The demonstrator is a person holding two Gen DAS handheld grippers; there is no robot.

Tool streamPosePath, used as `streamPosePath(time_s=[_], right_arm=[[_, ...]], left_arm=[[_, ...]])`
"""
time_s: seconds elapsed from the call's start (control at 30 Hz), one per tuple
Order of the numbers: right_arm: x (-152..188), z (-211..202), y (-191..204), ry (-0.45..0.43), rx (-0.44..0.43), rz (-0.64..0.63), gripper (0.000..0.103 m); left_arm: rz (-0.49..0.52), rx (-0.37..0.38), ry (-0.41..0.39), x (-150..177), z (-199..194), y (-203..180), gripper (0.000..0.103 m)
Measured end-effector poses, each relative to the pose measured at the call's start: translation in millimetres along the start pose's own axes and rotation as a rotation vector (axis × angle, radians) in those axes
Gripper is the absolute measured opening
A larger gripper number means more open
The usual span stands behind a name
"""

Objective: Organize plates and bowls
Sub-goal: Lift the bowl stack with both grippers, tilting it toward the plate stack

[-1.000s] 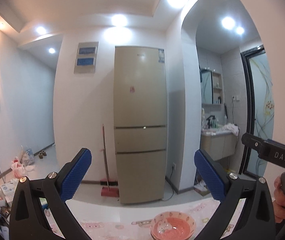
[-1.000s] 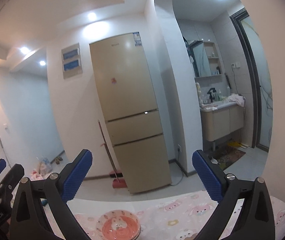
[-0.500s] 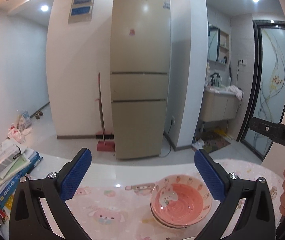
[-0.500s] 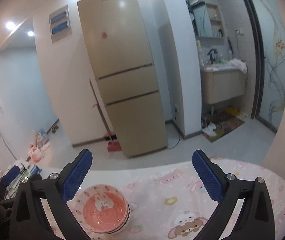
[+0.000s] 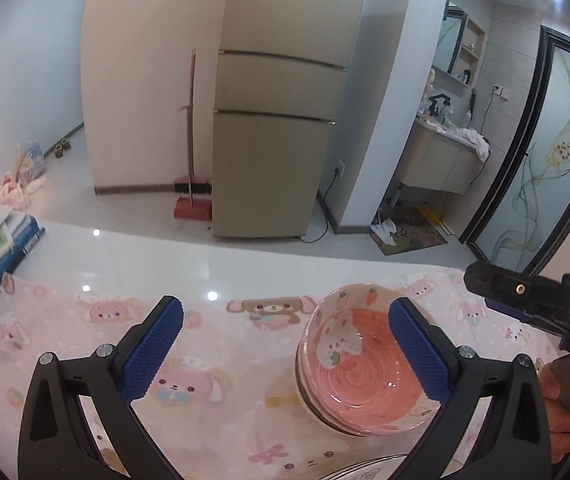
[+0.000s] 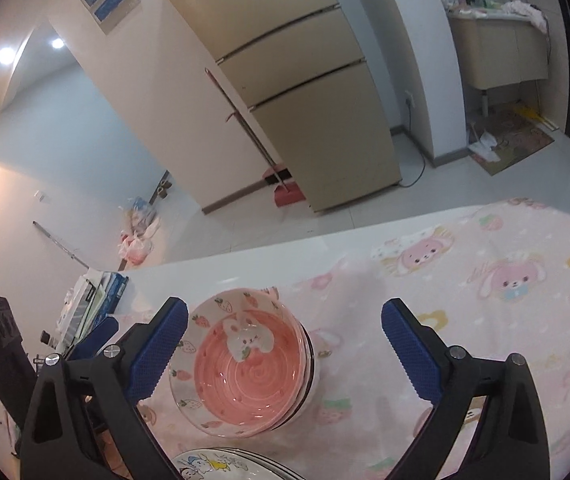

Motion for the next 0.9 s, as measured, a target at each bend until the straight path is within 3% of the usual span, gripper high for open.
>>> streamPosePath(time_s=[0.1,0.27,0.47,0.57,0.67,0.73,0.77,0.9], right_arm=[[7,13,-4,0.045,-0.01,0.009,0.091],[20,32,-11,0.161,-0.07,0.069,0.087],[33,52,-13,0.229,-0.09,0.081,0.075],[41,59,-15,0.282,-0.109,0.112,0.074],[46,64,-18,0.3,-0.049,0.11,0.074],[49,67,-15,0.333,-0.123,0.147,0.069],[51,68,-14,0.344,-0.142,0.162,0.067],[54,72,-17,0.342,-0.116,0.167,0.067]], left_arm=[[-0.009,-0.038,0.038,5,10,5,0.102],[-0.032,0.02,0.077,12,19,1,0.1],[-0.052,0.116,0.182,26,37,-9,0.078],[-0.094,0.148,0.243,33,46,-6,0.068],[-0.181,0.151,0.318,42,52,2,0.063],[-0.228,0.17,0.366,49,57,4,0.051],[-0.242,0.187,0.385,52,59,5,0.05],[-0.347,0.286,0.436,58,61,7,0.041]])
Point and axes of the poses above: each gripper's, at about its wrist camera, not at the fingertips, and z roughly the way its jaws point, y to its left, x to its underside, the point moved 6 cm from there along z, roughly the way its jaws point
